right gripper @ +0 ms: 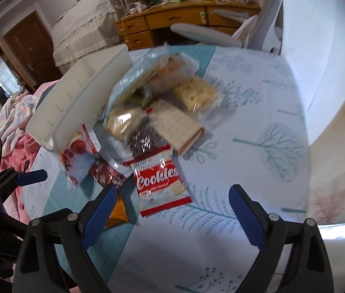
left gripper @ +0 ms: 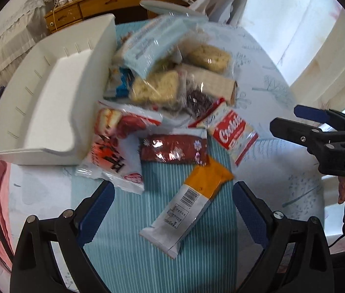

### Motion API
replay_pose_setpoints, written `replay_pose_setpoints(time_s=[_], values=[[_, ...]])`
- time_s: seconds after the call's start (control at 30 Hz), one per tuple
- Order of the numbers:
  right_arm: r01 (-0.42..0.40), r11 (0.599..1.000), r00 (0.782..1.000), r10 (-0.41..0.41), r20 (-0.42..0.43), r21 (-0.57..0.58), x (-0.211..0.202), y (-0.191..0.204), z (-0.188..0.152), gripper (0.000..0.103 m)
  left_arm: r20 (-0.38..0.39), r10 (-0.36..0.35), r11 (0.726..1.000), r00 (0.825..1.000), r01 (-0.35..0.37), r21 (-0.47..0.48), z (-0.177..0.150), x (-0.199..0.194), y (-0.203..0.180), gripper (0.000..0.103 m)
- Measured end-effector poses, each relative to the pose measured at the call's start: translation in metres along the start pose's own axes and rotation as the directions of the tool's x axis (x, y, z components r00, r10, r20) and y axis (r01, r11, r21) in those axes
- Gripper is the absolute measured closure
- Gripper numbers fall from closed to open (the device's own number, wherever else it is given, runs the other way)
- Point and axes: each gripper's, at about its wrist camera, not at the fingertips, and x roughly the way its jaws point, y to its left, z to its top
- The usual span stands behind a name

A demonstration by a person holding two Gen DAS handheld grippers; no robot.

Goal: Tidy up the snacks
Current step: 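Grasp the white-and-orange bar with the left tool while the right tool grasps the red Cookies pack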

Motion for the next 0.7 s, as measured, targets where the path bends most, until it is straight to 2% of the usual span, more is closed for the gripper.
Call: replay_pose_setpoints(time_s=[0.13,0.27,0.5,0.63,0.7], values=[[-0.008,0.998,1.000,0.008,0.000,-0.065,0.019,0.003,-0.007,0.009,-0.049,0.023,1.000,0.999,-0.022,0.013,-0.006,0.023,-0.010,0.006],[-0.006,0.992,1.000,0.007,0.007,-0.130,0.032,0.008,-0.008,0.009,-0.061,0.030,0.999,0.998,-0.028,0.025,-0.008,0.037,-0.018,0.007],[-0.009,0.970,1.000,0.010,0.003,-0.244,0.053,0.016,-0.010,0.014,-0.062,0.086,0.995,0.994,-0.082,0.063,-0.012,0.054,-0.027,0.022],[-0.007,0.955,1.000,0.001,-0.022,-0.297,0.062,0.021,-0.013,0.020,-0.069,0.061,0.997,0.996,-0.057,0.056,-0.014,0.059,-0.029,0.032],[0.006,0.950,0.999,-0.023,-0.048,-0.314,0.069,0.023,-0.014,0.022,-0.088,0.054,0.997,0.995,-0.049,0.058,-0.016,0.064,-0.031,0.032]])
